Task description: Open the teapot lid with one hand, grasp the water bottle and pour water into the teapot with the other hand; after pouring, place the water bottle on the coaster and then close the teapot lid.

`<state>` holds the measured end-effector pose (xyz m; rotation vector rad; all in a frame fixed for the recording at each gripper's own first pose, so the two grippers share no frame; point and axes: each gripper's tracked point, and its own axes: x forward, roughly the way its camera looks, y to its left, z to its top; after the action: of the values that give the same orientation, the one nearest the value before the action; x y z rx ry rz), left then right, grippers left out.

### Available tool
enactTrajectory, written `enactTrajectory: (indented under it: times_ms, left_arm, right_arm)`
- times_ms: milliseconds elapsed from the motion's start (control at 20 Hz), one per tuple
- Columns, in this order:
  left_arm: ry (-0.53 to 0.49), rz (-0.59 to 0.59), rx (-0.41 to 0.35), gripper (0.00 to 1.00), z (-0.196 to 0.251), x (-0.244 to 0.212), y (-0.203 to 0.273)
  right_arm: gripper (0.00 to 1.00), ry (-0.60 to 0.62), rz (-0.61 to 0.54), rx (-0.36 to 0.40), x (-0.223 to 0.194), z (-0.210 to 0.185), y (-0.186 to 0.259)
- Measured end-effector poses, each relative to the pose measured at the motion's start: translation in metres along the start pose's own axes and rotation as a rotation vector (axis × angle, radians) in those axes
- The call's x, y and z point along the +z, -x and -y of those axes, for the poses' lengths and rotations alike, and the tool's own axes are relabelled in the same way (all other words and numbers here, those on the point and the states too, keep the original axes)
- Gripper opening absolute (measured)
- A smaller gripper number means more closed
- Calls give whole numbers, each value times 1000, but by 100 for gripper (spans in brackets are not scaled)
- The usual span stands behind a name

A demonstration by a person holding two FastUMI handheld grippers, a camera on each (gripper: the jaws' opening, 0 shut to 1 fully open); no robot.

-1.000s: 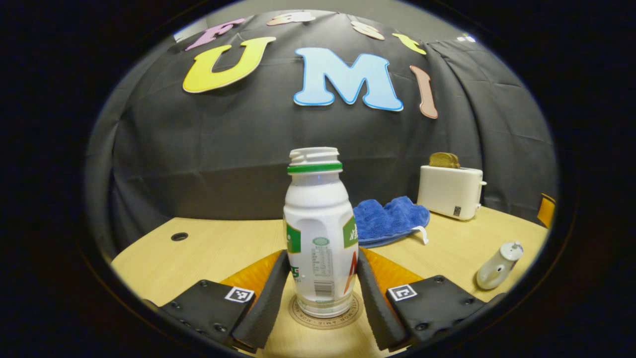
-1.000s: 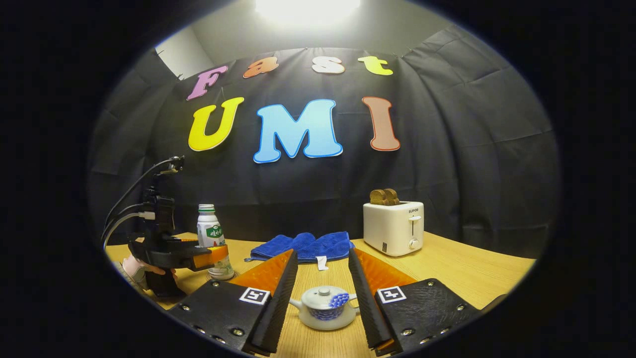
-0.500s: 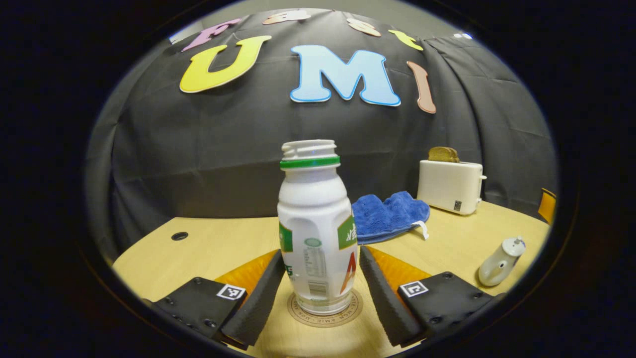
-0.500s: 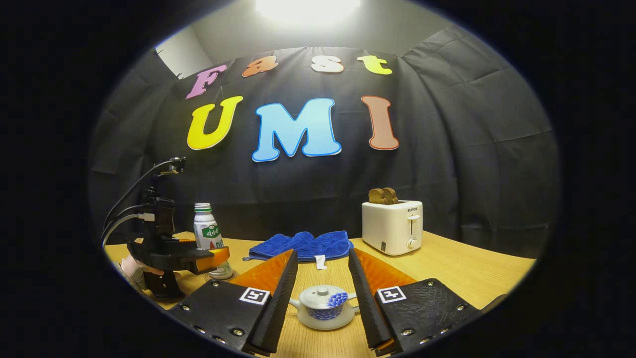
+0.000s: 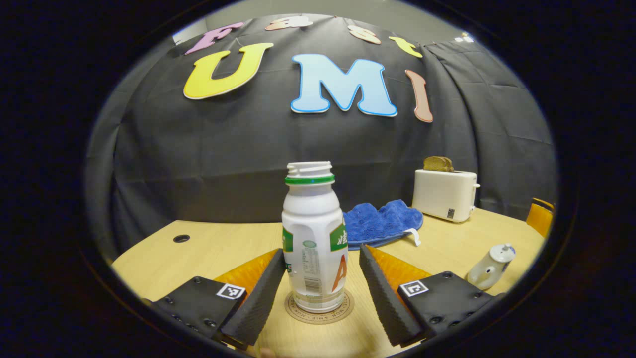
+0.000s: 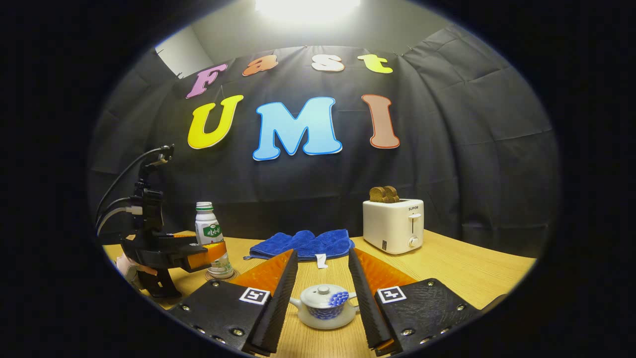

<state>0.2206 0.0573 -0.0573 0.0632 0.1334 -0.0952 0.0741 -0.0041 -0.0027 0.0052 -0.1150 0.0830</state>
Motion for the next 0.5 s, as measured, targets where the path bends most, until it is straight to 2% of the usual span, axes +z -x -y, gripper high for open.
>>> enactTrajectory:
  times_ms: [250,500]
  left_arm:
    - [-28,29,25,100,0,5,19]
    - [-3,65,41,100,4,20,50]
  right_arm:
    - [64,-7,1,4,0,-1,0]
    - [64,-16,7,23,3,-6,1]
